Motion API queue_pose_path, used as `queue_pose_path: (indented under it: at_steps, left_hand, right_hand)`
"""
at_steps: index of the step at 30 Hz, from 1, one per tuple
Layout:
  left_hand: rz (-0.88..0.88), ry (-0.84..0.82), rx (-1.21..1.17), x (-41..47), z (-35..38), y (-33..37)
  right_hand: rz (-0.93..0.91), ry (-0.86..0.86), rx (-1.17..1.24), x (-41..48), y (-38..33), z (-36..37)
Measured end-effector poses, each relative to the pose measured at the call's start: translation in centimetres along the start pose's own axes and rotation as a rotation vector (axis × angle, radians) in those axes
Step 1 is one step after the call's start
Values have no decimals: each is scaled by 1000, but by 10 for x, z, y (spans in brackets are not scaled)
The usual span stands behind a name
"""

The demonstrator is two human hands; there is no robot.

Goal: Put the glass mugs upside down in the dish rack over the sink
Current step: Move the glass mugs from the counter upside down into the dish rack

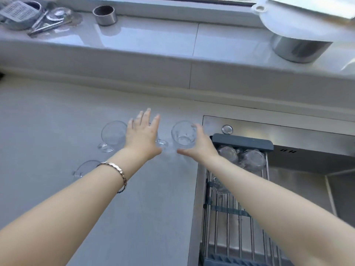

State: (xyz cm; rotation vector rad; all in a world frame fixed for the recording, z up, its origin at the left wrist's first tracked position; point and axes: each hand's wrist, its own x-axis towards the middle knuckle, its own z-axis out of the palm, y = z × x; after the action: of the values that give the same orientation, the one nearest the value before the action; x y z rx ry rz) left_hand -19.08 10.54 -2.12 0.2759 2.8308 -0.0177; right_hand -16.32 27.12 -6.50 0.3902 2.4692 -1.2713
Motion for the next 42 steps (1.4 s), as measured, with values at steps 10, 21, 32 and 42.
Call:
queue_pose_path:
  at_steps: [10, 21, 32, 42]
  left_hand:
    - [8, 1, -143, -16, 10, -11]
    - [163, -47, -403, -136, 48, 65]
    - [140, -85, -360, -164, 55, 62]
    - [93, -79, -374, -165, 55, 57]
  right_hand:
    - [-42, 109, 286, -68, 30, -8]
    - [361, -40, 354, -207, 142, -63]
    - [1025, -21, 1001, -159, 163, -37]
    - [1153, 118, 1318, -163, 156, -22]
